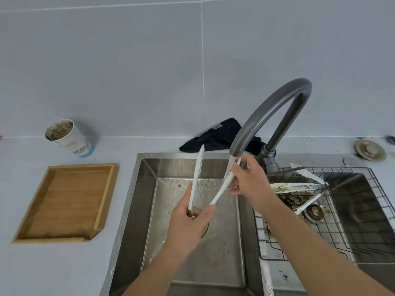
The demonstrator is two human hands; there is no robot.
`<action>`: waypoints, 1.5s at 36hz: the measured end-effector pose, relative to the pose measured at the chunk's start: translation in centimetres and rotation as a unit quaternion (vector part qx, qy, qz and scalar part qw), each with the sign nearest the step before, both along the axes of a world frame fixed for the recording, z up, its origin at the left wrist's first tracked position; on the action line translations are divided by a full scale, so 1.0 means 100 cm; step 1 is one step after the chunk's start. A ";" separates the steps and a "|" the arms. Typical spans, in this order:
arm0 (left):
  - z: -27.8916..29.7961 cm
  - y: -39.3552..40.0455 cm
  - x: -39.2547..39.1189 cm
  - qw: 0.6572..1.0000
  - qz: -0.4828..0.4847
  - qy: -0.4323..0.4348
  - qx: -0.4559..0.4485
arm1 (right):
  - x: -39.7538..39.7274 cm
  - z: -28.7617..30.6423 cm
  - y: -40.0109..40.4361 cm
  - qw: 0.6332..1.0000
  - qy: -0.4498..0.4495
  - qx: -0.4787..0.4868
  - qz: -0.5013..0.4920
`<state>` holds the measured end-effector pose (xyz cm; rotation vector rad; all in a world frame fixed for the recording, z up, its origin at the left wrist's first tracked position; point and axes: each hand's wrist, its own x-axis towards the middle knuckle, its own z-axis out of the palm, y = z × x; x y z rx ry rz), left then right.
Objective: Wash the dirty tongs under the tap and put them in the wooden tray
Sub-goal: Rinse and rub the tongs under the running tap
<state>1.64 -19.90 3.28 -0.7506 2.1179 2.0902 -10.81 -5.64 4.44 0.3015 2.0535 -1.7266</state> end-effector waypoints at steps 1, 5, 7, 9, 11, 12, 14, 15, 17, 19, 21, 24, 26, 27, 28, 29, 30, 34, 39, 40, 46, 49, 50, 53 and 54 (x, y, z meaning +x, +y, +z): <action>-0.001 0.000 -0.001 1.000 0.002 0.001 -0.011 | 0.002 -0.001 -0.002 1.000 -0.006 -0.018 -0.005; -0.002 0.000 -0.002 0.999 0.013 0.001 -0.045 | 0.014 -0.007 -0.009 0.997 -0.037 -0.070 0.027; -0.001 0.002 -0.002 0.999 0.012 0.000 -0.052 | 0.020 -0.010 -0.009 0.995 -0.037 -0.072 0.051; 0.001 0.004 -0.002 0.999 0.015 -0.003 -0.050 | 0.026 -0.008 -0.010 0.994 -0.041 -0.071 0.071; 0.002 0.008 -0.003 0.999 0.016 0.000 -0.051 | 0.033 -0.003 -0.012 0.992 -0.045 -0.072 0.094; 0.003 0.010 -0.005 0.999 0.014 0.001 -0.049 | 0.037 0.000 -0.013 0.991 -0.048 -0.078 0.097; 0.008 0.016 -0.008 0.999 0.013 0.001 -0.036 | 0.043 0.002 -0.014 0.991 -0.060 -0.094 0.072; 0.010 0.018 -0.010 1.000 0.015 -0.001 -0.024 | 0.044 0.001 -0.014 0.991 -0.070 -0.098 0.050; 0.015 0.022 -0.014 1.000 0.015 -0.007 -0.021 | 0.043 0.001 -0.011 0.991 -0.088 -0.100 0.020; 0.019 0.026 -0.015 0.999 0.020 -0.014 -0.024 | 0.043 0.002 -0.005 0.989 -0.106 -0.100 0.014; 0.023 0.029 -0.018 0.999 0.029 -0.027 0.007 | 0.043 0.001 0.000 0.986 -0.128 -0.101 0.018; 0.029 0.034 -0.022 0.995 0.030 -0.033 0.087 | 0.040 0.000 0.008 0.977 -0.166 -0.131 0.011; 0.032 0.035 -0.026 0.993 0.021 -0.026 0.116 | 0.040 -0.002 0.012 0.971 -0.186 -0.150 0.006; 0.035 0.037 -0.029 0.992 0.021 -0.019 0.126 | 0.040 -0.001 0.014 0.968 -0.192 -0.160 0.010; 0.034 0.036 -0.031 0.992 0.018 -0.012 0.127 | 0.041 0.000 0.015 0.965 -0.197 -0.171 0.017; 0.035 0.037 -0.034 0.992 0.015 -0.009 0.128 | 0.041 0.001 0.016 0.963 -0.200 -0.177 0.021; 0.034 0.037 -0.037 0.992 0.013 -0.009 0.128 | 0.042 0.002 0.017 0.961 -0.205 -0.182 0.021; 0.036 0.038 -0.052 0.985 0.010 -0.020 0.169 | 0.041 0.003 0.022 0.961 -0.216 -0.169 0.020; 0.036 0.040 -0.067 0.986 0.015 -0.026 0.165 | 0.040 0.004 0.026 0.958 -0.237 -0.160 0.015; 0.035 0.041 -0.069 0.987 0.017 -0.028 0.158 | 0.040 0.005 0.028 0.957 -0.240 -0.162 0.018; 0.033 0.039 -0.082 0.987 0.040 -0.051 0.146 | 0.042 0.014 0.032 0.946 -0.258 -0.192 0.030; 0.035 0.037 -0.087 0.986 0.050 -0.060 0.146 | 0.043 0.012 0.032 0.944 -0.271 -0.180 0.052; 0.035 0.037 -0.088 0.986 0.058 -0.060 0.145 | 0.043 0.012 0.033 0.943 -0.274 -0.181 0.055; 0.033 0.039 -0.090 0.986 0.072 -0.063 0.140 | 0.045 0.015 0.033 0.945 -0.261 -0.191 0.057; 0.032 0.040 -0.089 0.986 0.072 -0.063 0.133 | 0.045 0.015 0.034 0.947 -0.250 -0.192 0.058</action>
